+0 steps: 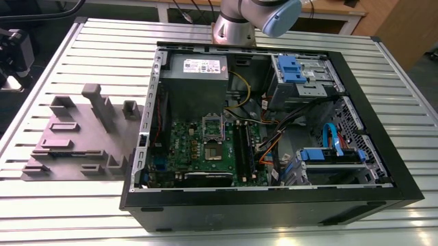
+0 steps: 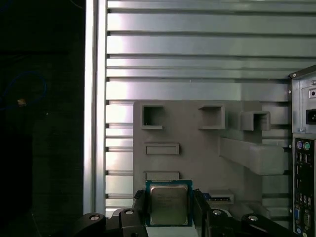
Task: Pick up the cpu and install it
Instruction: 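Pick up the cpu and move it towards the insertion slot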
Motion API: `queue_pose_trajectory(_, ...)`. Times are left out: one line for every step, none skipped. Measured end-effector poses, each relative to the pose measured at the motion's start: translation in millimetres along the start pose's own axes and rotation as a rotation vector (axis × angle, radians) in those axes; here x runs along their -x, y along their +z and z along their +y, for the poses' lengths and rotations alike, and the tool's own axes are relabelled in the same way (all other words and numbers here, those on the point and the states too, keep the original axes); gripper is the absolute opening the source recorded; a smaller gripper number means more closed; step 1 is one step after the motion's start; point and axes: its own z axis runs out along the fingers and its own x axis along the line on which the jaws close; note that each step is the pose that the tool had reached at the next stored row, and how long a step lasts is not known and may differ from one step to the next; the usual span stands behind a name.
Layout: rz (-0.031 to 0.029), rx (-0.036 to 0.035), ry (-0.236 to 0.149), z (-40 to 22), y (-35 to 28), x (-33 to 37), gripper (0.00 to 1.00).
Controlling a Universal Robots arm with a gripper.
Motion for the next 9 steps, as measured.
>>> queue_pose_trajectory(0.0001, -0.0001, 0.000, 0.0, -0.7, 0.0, 0.47)
queue_pose_trajectory(0.0000, 0.0000, 0.000, 0.0, -0.9, 0.0, 0.47)
queue_pose_trajectory(-0.0001, 0.0001, 0.000, 0.0, -0.9, 0.0, 0.47)
queue_pose_trajectory(0.0002, -0.0001, 0.000, 0.0, -1.2, 0.0, 0.47)
queue_pose_trajectory(0.0001, -0.0001, 0.000, 0.0, -1.3, 0.0, 0.47)
queue_pose_trajectory(0.0001, -0.0001, 0.000, 0.1, -1.3, 0.1, 0.47)
queue_pose_trajectory(0.0002, -0.0001, 0.000, 0.1, -1.4, 0.2, 0.47)
queue_pose_trajectory(0.0003, -0.0002, 0.000, 0.1, -1.4, 0.6, 0.47)
queue_pose_trajectory(0.0003, -0.0001, 0.000, 0.1, -1.4, 1.1, 0.47)
